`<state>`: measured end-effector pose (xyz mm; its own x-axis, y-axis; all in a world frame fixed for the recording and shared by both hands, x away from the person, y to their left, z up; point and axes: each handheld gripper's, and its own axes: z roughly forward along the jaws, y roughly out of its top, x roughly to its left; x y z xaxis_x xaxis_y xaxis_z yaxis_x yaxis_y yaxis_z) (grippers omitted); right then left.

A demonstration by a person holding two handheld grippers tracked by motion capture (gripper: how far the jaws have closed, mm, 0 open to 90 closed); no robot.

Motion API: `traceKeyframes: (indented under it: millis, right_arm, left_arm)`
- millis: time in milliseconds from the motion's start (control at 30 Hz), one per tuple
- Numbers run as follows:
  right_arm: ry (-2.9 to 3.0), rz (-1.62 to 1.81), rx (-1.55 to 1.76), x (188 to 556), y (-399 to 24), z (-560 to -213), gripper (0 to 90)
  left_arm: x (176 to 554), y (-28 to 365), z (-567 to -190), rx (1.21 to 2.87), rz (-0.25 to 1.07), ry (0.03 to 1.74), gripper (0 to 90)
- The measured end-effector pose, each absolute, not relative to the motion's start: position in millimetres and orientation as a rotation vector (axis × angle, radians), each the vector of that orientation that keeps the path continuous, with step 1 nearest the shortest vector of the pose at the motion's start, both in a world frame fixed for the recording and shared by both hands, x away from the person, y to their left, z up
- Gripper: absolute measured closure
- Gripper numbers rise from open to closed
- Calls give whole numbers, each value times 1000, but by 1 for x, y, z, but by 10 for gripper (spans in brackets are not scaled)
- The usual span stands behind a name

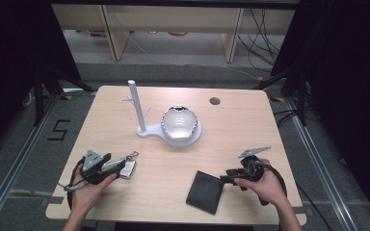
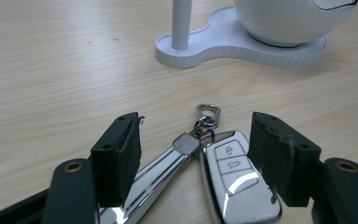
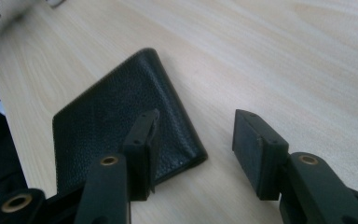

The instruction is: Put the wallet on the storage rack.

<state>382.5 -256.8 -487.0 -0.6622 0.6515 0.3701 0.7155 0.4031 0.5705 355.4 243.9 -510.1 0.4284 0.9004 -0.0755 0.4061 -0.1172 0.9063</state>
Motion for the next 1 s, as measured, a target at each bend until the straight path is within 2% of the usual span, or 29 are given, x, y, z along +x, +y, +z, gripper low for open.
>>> traceKeyframes:
  millis: [267, 533, 1000]
  right_arm:
    - [-2642, -883, -1205, 402, -251, -477, 507]
    - [-2797, -624, -958, 422, -229, -465, 450]
    - [-2791, -369, -688, 432, -189, -477, 426]
  left_arm:
    - [347, 243, -513, 1689, 664, 1128, 349]
    - [346, 233, -511, 1704, 660, 1093, 349]
    - [345, 231, -510, 1716, 663, 1081, 354]
